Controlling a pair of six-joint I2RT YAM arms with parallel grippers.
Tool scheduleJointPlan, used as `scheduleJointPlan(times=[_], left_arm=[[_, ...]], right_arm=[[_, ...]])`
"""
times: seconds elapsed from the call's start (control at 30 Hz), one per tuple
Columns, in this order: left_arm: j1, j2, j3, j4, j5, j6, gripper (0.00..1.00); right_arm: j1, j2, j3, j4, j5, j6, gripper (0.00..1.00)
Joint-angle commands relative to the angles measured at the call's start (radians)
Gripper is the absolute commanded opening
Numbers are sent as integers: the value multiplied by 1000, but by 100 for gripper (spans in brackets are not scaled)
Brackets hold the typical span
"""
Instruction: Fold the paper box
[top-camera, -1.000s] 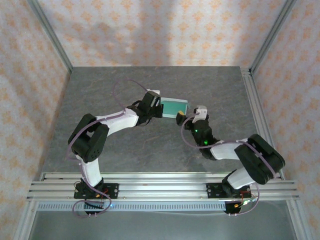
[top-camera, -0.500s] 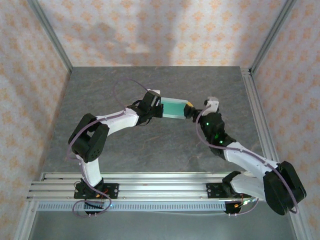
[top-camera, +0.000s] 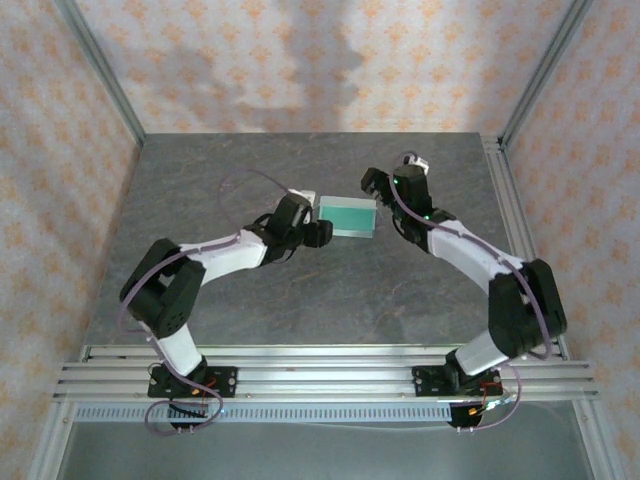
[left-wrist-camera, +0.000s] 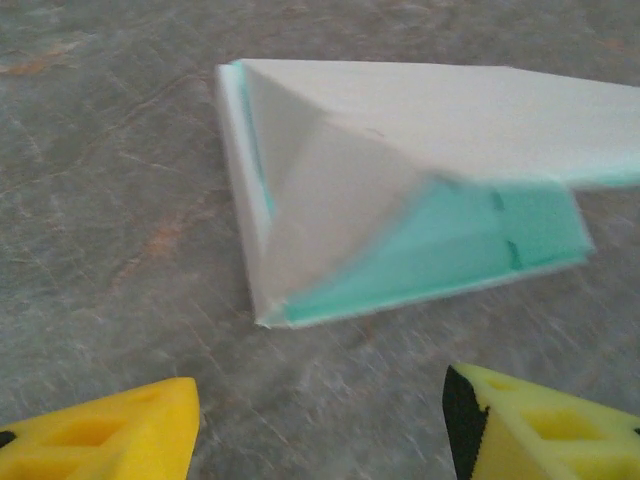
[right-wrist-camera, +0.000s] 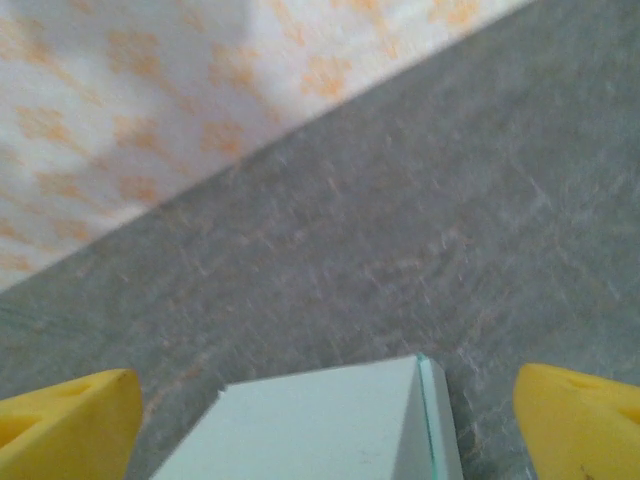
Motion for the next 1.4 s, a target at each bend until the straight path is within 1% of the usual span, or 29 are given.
scheduleJointPlan(times=[0.0,0.07,0.13,0.17,0.23,0.3,0.33,0.37,0.4,0.43,0.5,0.57,0.63,0.8,0.9,0.93,1.0,1.03,1.13,1.27,1.33,1.37], left_arm=[[-16,-112,-84,167,111,75,74],[-15,-165,-116,176,121,109,83],[-10,-206,-120,161,129,125,95],[-2,-223,-114,153,130,115,100],[18,-243,-98,140,114,56,100],[51,-245,-72,130,112,-22,100],[67,-241,-61,126,116,-52,100],[85,-234,-46,113,116,-90,100],[103,-220,-19,66,105,-122,100],[119,-199,18,11,102,-142,100],[156,-123,118,-144,143,-166,100],[180,-51,174,-184,214,-170,100],[186,8,215,-213,256,-170,100],[187,154,350,-337,305,-120,99],[187,212,404,-370,330,-103,94],[188,251,417,-376,334,-99,90],[188,280,440,-397,324,-91,81],[189,294,449,-404,320,-89,75],[188,325,460,-409,328,-90,64],[188,347,459,-402,337,-93,58],[188,354,459,-398,339,-92,57],[188,358,458,-389,346,-92,54]], right_arm=[[-18,80,82,-151,-56,38,95],[-23,128,116,-193,-52,22,94],[-29,158,117,-186,-67,23,92],[-32,170,106,-169,-77,25,89],[-32,184,73,-111,-100,-2,87],[-32,199,44,-73,-129,-39,92],[-32,205,34,-63,-134,-52,92],[-32,211,25,-56,-139,-66,91],[-32,215,14,-50,-148,-79,90],[-32,218,6,-43,-151,-87,86],[-33,228,3,-57,-147,-102,76],[-32,243,5,-73,-147,-110,69],[-32,258,9,-89,-150,-113,66],[-33,268,8,-93,-157,-123,56],[-33,284,20,-109,-158,-138,55],[-33,295,31,-127,-157,-141,55],[-33,302,39,-147,-154,-142,55],[-34,301,34,-139,-152,-141,55],[-33,294,23,-117,-152,-144,55],[-35,275,16,-93,-179,-145,56],[-36,258,6,-72,-195,-136,57],[-38,250,2,-62,-201,-132,58]])
